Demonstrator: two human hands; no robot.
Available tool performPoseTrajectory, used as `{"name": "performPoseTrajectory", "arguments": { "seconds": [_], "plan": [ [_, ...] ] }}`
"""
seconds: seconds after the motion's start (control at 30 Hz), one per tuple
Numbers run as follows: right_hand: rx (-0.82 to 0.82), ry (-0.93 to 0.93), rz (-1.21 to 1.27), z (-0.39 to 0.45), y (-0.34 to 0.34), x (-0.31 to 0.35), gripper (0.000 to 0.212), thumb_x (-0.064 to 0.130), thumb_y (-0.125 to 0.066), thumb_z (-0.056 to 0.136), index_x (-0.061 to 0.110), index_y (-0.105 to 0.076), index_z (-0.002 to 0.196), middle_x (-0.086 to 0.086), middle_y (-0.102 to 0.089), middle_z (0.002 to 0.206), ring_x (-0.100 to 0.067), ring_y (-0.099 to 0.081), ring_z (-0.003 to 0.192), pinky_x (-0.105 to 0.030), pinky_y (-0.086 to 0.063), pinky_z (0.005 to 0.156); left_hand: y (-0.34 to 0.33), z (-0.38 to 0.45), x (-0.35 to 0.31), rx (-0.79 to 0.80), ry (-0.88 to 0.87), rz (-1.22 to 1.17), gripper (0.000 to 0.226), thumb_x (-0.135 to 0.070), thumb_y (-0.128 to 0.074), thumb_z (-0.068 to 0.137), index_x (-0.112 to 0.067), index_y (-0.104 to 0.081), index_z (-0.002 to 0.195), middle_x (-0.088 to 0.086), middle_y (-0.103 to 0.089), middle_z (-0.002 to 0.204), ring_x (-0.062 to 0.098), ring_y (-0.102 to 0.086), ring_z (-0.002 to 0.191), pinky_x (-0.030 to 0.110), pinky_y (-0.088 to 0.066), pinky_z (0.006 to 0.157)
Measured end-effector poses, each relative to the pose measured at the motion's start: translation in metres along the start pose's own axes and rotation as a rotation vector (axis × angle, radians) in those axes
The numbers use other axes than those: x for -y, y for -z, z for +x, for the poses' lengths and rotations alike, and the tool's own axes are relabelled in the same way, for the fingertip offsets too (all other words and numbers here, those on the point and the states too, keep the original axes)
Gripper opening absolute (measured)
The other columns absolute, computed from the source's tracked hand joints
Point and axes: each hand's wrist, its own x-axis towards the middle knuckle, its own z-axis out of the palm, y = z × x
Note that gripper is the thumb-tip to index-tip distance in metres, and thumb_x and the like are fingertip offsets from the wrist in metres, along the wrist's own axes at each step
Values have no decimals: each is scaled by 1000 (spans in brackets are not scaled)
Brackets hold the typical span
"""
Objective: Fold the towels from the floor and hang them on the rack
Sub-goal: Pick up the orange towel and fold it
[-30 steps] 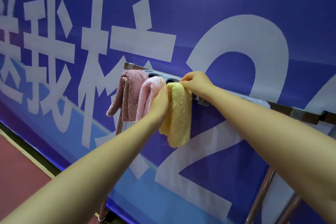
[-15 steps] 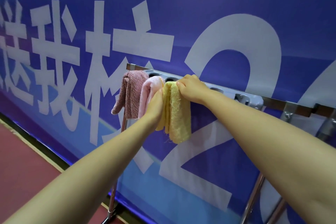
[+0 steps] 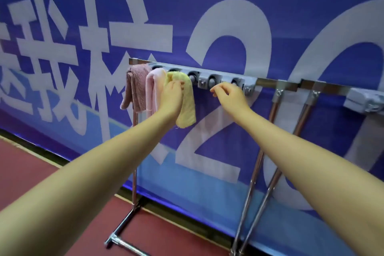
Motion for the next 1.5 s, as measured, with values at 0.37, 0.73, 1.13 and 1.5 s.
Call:
{"name": "performPoseTrajectory", "arguments": {
  "seconds": [0.37, 0.73, 1.13, 1.5],
  "plan": [
    [-73, -355, 245, -158, 84, -55, 34, 16, -47, 96, 14, -59, 65, 0, -52, 56, -9, -47, 49, -17, -40, 48, -95, -165, 38, 349, 255, 79, 29, -11, -39, 93, -15, -54, 68, 1, -55, 64, 15, -51, 56, 22, -42, 56],
    [-201, -896, 144, -361, 154, -214, 37, 14, -44, 99, 13, -56, 64, -3, -49, 56, 0, -41, 34, -12, -34, 40, -172, -268, 193, 625, 597, 229, 35, -13, -34, 100, -14, -53, 71, 1, -53, 68, 13, -46, 55, 20, -37, 52],
    [-103, -1375, 106, -552, 94, -348, 31, 8, -48, 91, 11, -61, 63, -1, -55, 55, -14, -48, 50, -27, -36, 53, -198, -367, 404, 565, 1050, 342, 35, -8, -33, 99, -15, -54, 72, -4, -52, 47, 7, -45, 33, 19, -29, 47],
    [-51, -1678, -76, -635, 54, -438, 29, 15, -47, 96, -1, -67, 110, -25, -65, 113, -38, -60, 106, -34, -45, 84, -203, -406, 549, 961, 929, 808, 22, -12, -44, 96, -8, -66, 98, 23, -65, 114, 37, -63, 105, 41, -51, 91]
  ]
}}
